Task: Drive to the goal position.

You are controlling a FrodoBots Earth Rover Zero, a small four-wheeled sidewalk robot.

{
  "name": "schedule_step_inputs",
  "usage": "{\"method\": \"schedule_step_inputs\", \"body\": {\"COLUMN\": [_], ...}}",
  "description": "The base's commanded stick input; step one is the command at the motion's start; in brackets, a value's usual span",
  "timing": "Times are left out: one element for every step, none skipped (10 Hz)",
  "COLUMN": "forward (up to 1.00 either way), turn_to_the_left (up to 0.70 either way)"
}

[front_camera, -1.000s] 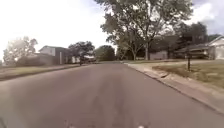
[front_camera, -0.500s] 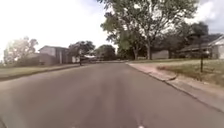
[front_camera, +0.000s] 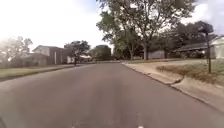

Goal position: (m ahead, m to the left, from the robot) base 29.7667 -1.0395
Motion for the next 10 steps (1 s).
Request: {"method": "schedule_step_inputs", "body": {"forward": [1.0,1.0,1.0,1.0,1.0,1.0,1.0,1.0,1.0,1.0], "turn_to_the_left": [0.0,0.0,0.0,0.0,0.0,0.0,0.0,0.0,0.0,0.0]}}
